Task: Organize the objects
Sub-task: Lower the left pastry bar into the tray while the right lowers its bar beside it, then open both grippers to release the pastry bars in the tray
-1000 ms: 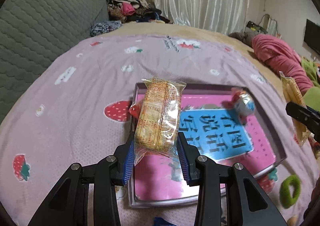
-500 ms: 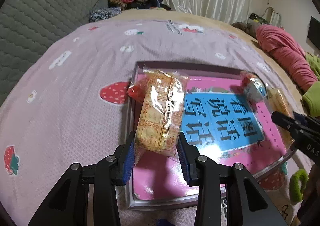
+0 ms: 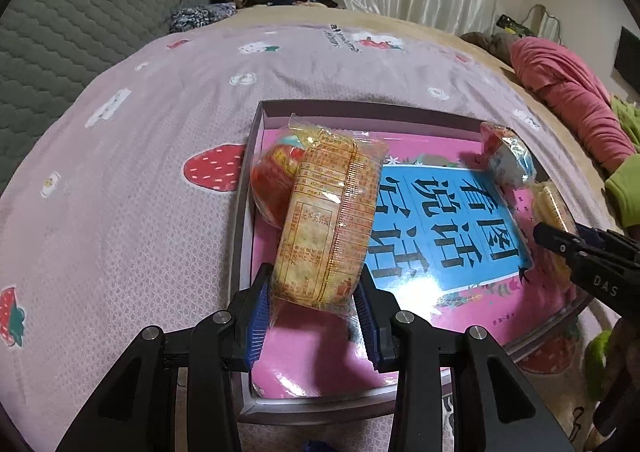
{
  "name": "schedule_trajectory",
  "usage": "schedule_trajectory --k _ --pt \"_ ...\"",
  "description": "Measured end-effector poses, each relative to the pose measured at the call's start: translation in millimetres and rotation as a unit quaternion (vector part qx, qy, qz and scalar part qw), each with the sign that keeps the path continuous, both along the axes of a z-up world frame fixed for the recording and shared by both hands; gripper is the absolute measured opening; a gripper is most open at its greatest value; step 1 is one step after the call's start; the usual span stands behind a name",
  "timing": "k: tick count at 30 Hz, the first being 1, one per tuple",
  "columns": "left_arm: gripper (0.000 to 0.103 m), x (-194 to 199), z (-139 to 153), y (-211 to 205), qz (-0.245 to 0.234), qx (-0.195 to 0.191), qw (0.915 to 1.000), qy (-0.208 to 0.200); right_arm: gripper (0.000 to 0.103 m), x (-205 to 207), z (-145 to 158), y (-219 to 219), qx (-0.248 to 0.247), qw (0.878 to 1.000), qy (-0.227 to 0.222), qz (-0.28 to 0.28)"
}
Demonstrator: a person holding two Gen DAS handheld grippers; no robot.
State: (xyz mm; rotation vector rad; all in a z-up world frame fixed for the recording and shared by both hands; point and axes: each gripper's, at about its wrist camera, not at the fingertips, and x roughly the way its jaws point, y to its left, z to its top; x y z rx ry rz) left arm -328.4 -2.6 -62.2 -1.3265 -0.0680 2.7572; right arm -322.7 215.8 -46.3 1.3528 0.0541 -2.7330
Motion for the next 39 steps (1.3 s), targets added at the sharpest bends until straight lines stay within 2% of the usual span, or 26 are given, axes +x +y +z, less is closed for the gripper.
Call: schedule_trajectory --k 8,18,29,33,35,36,39 --pt "0.041 -2 -3 -1 -0.005 0.013 0.9999 -0.006 0.039 -4 -8 0 0.005 1.0 -0.009 -0.006" --pt "0.042 -1 -5 -1 -0.005 0.01 0.9999 -0.007 0.04 -6 -9 -2 0.008 1.0 -0.012 -0.006" --pt "0.045 0 -1 -1 0.001 0.013 0.9999 -0.005 0.048 -2 -3 -3 0.009 1.0 -0.001 -0.004" --pt "0.051 3 2 1 -0.002 0.012 0.9999 -0.002 0.05 -1 0 -2 0.009 1.0 0.002 -0.003" --pt "0.058 5 6 1 -0.002 0.013 0.9999 0.004 0.051 0 2 -2 0.009 1.0 0.005 -0.003" --pt "0.065 6 8 2 -0.001 0.009 0.9999 0.007 0.051 0 3 -2 0.008 1.0 0.006 -0.004" --pt "0.066 9 14 0 0.001 0.008 0.9998 0.015 0.052 1 7 0 0.007 1.0 0.01 -0.007"
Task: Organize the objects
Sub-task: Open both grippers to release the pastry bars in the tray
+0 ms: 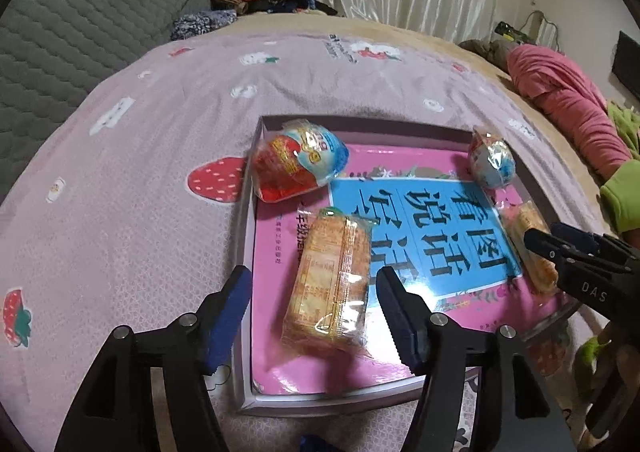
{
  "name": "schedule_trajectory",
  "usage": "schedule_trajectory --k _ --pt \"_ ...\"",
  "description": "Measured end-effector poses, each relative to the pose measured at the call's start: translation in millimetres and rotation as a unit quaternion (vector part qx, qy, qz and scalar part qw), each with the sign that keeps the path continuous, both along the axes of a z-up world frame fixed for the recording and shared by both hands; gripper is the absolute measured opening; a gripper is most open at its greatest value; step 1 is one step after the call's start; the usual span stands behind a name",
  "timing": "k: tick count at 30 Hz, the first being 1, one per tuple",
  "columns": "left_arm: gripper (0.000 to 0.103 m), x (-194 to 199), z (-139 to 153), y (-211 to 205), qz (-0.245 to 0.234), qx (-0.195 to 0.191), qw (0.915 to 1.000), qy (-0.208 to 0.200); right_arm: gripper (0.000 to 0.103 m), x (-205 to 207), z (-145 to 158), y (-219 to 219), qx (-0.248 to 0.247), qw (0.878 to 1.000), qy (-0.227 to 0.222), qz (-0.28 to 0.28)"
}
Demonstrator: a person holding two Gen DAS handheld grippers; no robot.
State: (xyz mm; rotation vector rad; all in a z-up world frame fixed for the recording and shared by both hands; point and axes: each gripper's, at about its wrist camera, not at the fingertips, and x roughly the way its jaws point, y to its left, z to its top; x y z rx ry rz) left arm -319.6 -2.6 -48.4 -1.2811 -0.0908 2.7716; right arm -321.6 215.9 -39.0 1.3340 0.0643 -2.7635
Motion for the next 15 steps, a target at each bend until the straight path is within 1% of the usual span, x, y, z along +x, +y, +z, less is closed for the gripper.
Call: schedule_trajectory --k 5,6,7,8,13,15 --pt "0.067 2 5 -3 0.003 0.0 1.0 0.006 0.052 3 6 0 -0.002 1.0 0.006 0.0" --pt "0.069 3 7 -4 0.004 0.002 1.0 0.007 0.053 4 7 0 -0.002 1.0 0.008 0.0" --pt "0.074 3 8 -5 0.006 0.002 0.9999 0.008 0.054 5 9 0 -0.003 1.0 0.01 0.001" --pt "0.076 5 11 -6 0.007 0.002 0.9999 0.012 0.055 6 10 0 -0.004 1.0 0.012 0.001" --pt "0.078 10 23 -12 0.016 0.006 0.9995 0.025 0.059 13 24 -1 -0.011 1.0 0.028 0.005" --pt "0.078 14 30 -13 0.02 0.006 0.9994 0.029 0.062 19 34 -1 -0.015 0.999 0.039 0.008"
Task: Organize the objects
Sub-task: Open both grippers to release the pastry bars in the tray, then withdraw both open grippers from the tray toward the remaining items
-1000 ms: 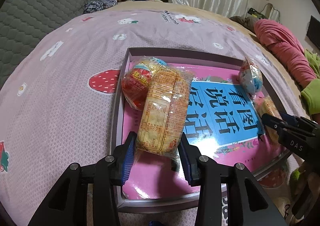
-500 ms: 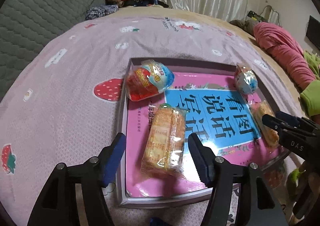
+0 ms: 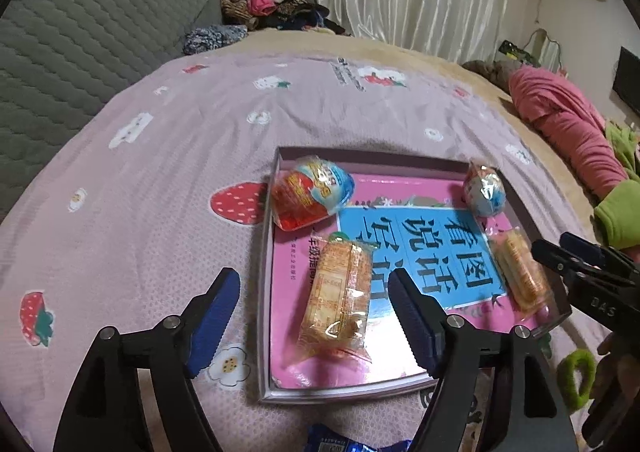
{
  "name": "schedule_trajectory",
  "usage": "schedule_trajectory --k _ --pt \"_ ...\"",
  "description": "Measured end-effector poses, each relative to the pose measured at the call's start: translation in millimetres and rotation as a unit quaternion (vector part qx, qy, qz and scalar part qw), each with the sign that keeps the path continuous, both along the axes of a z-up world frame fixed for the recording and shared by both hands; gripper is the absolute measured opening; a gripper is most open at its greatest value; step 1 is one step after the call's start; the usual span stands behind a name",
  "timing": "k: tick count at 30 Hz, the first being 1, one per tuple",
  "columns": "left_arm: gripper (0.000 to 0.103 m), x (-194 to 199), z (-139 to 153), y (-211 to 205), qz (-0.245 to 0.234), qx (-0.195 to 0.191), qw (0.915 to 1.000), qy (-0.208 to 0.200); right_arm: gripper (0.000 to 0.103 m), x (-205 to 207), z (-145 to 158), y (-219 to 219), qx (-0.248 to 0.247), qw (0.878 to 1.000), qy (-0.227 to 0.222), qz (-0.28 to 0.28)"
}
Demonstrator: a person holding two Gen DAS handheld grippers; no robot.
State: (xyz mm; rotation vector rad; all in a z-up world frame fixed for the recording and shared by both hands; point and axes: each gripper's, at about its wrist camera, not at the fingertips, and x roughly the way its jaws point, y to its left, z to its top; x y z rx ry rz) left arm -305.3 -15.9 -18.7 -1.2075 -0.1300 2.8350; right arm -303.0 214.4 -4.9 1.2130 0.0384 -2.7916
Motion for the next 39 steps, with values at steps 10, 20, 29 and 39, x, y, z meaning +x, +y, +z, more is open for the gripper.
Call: schedule_trajectory --k 10,20,29,39 --pt "0.084 46 42 -3 0.0 -0.001 0.9992 0.04 0.081 57 63 -5 -0.001 0.998 0.064 0.013" --pt "0.084 110 62 0 0.008 0.003 0.9991 0.042 0.087 113 108 8 0.016 0.996 0.086 -0.003" --pt "0.084 159 104 11 0.001 -0.015 0.998 0.061 0.09 164 151 8 0.033 0.994 0.109 0.001" --pt "0.084 216 153 19 0.003 -0.028 0.9957 0.088 0.09 219 195 8 0.041 0.99 0.134 0.006"
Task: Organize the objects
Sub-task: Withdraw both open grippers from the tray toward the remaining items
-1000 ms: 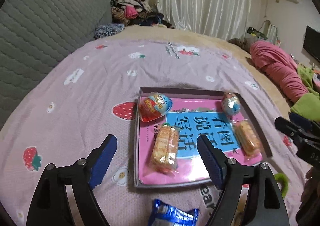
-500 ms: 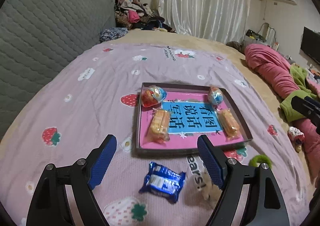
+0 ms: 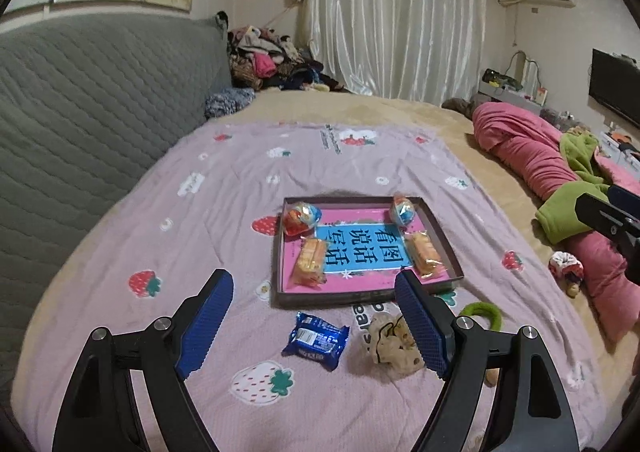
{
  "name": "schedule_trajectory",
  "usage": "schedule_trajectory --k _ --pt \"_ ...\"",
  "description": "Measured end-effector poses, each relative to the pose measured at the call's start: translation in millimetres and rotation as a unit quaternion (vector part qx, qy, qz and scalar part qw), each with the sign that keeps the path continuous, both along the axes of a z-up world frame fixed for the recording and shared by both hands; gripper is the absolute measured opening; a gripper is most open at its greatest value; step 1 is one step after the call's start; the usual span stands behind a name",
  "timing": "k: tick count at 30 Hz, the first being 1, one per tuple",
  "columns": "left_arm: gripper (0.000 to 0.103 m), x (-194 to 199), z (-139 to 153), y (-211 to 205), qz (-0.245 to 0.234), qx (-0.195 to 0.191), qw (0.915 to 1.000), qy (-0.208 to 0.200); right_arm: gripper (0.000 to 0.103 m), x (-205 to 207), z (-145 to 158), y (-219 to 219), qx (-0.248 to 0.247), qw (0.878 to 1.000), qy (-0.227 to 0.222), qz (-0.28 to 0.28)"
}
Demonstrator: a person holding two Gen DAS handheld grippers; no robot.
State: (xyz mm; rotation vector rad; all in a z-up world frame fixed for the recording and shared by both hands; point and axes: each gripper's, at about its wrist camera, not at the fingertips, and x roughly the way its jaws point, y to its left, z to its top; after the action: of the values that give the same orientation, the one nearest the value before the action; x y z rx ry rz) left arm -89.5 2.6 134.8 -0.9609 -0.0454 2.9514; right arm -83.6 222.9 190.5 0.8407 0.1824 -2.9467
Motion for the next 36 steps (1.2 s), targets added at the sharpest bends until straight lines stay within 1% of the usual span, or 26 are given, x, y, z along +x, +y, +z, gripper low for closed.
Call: schedule_trajectory --k 2,4,11,14,17,24,32,36 --pt "0.084 10 8 0 0.002 0.0 1.0 0.004 0.094 10 8 3 -0.001 1.0 0.005 -0.001" --pt "0.084 20 14 0 0.002 -0.004 1.0 0.008 0.095 17 13 4 -0.005 1.0 0.006 -0.001" --pt "0.084 47 27 -4 0.011 -0.012 0.9998 0.014 0.095 46 24 5 -0.017 1.0 0.01 0.001" --pt "0.084 57 29 -6 0.011 -0.006 0.9998 0.015 0.095 55 25 2 -0.018 1.0 0.01 0.005" --pt "0.084 65 28 -8 0.011 -0.007 0.9999 0.011 0.095 62 24 -2 -0.015 1.0 0.007 0.007" --pt "0.084 75 19 -2 0.003 -0.027 0.9996 -0.004 0.095 74 17 -7 -0.011 1.0 -0.001 0.009" --pt "0.084 87 17 6 -0.003 -0.025 0.9997 -0.004 0.095 86 4 1 -0.016 1.0 -0.012 0.002" --pt "0.084 90 11 10 -0.006 -0.024 0.9996 -0.009 0.095 94 -1 6 -0.014 1.0 -0.015 -0.001"
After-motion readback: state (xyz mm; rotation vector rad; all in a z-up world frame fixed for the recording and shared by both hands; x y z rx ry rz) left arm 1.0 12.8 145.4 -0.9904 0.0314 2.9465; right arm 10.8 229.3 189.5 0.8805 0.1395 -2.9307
